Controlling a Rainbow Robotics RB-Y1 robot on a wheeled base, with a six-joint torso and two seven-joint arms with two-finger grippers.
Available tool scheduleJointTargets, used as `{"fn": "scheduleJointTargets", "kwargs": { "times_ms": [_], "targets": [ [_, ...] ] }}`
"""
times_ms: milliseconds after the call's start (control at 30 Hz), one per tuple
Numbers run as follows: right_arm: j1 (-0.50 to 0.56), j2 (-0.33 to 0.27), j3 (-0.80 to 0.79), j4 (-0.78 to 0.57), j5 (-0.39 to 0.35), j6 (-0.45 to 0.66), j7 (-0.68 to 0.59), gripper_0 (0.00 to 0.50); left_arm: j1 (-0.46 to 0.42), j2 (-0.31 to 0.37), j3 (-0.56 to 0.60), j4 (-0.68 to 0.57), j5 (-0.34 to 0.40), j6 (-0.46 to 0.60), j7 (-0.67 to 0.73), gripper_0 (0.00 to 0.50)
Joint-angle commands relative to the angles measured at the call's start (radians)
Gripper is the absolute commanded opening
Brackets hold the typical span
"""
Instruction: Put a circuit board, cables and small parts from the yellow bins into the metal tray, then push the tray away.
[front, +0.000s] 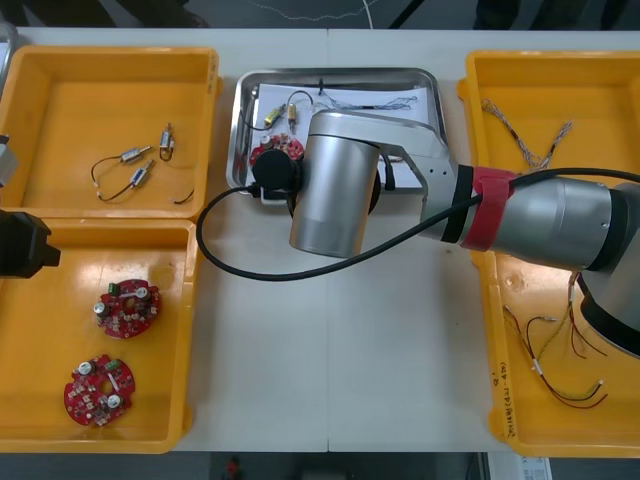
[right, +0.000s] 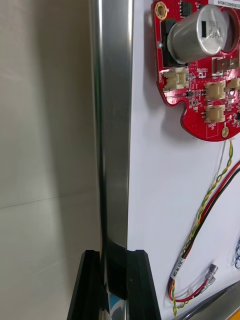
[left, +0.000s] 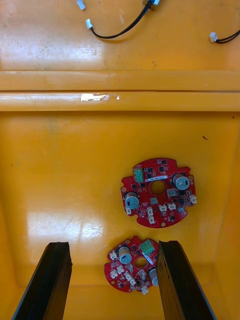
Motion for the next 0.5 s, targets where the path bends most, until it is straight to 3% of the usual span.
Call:
{"fn": "scheduleJointTargets", "kwargs": {
  "times_ms": [33,500],
  "targets": [
    [-0.065,0.026,0.007,0.026,-0.001,-0.034,0.031,0.0,0.016,0.045,0.029,-0.004,-0.009,0.006,-0.07,0.5],
    [-0.095,0.048,0.007,0.188,-0.001,-0.178,0.052,0.0,0.016,0.045,0.029,-0.004,-0.009,0.006,-0.07,0.5]
  ]
}}
